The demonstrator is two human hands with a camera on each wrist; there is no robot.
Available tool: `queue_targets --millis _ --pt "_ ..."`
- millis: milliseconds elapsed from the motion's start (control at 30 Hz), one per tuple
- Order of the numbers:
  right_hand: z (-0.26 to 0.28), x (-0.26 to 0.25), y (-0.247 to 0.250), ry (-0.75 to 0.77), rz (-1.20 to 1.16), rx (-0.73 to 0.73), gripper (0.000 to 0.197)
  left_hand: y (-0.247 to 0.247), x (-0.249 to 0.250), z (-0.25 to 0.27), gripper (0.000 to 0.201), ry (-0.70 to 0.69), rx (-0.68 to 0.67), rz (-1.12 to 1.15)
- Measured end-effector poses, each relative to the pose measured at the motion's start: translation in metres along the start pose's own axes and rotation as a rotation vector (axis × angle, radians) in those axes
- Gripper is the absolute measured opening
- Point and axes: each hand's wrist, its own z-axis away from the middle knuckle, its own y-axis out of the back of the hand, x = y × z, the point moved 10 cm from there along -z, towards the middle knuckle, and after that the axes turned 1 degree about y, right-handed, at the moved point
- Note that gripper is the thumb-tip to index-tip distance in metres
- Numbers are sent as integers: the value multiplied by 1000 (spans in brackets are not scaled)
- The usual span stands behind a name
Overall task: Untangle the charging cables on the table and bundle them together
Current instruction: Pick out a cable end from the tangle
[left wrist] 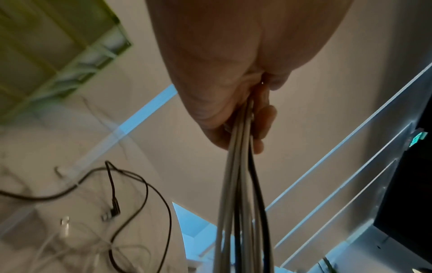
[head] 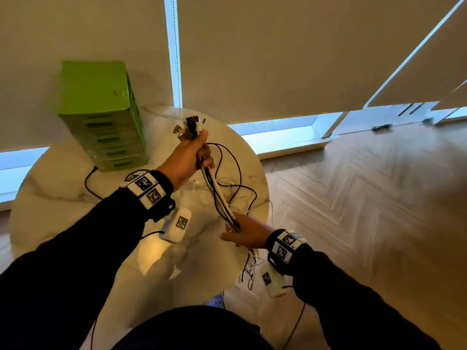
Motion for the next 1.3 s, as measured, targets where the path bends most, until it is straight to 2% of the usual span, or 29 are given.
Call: queue_targets --millis 100,267,367,467,567,667,767,833,900,1000,1033,1067,1100,1167,1233,1267,1300 --pt "-19 -43 25 87 -22 29 29 27 23 0 31 -70 34 -40" --pt "-52 -154 50 254 -277 80 50 64 53 15 28 -126 105 -359" --pt "-60 -200 44 261 -478 22 30 93 64 26 26 -145 164 -420" --pt "-62 -221 26 282 -511 -57 19 125 69 42 31 -148 241 -266" --pt "-66 -210 -9 279 -405 -124 28 145 63 60 41 -129 266 -30" --pt "-77 -181 -38 291 -160 -127 33 164 47 70 40 -113 343 143" --pt "-102 -143 -32 201 376 105 39 169 18 69 36 -100 398 209" --pt "-112 -122 -32 145 653 170 48 162 0 65 34 -90 418 137" --pt "-114 -107 -47 126 609 48 56 153 -16 62 33 -60 437 40" --pt "-91 -100 -81 170 320 -410 70 145 -34 56 33 -25 462 -19" --pt "-84 -97 -84 174 257 -521 70 145 -40 53 34 -15 472 -18" --pt "-81 -94 -80 160 184 -559 64 148 -45 51 34 -5 486 -8" --pt "-87 -88 -70 137 96 -525 58 152 -51 48 35 8 499 5" --pt "-114 -69 -37 105 -29 -276 53 158 -59 43 35 24 523 39" --pt "-144 -37 -2 67 58 -5 45 161 -66 36 31 36 530 90" --pt "-154 -23 6 37 155 58 39 162 -70 33 29 44 533 107" --pt "-161 -11 4 2 250 43 35 162 -73 31 29 51 534 111"
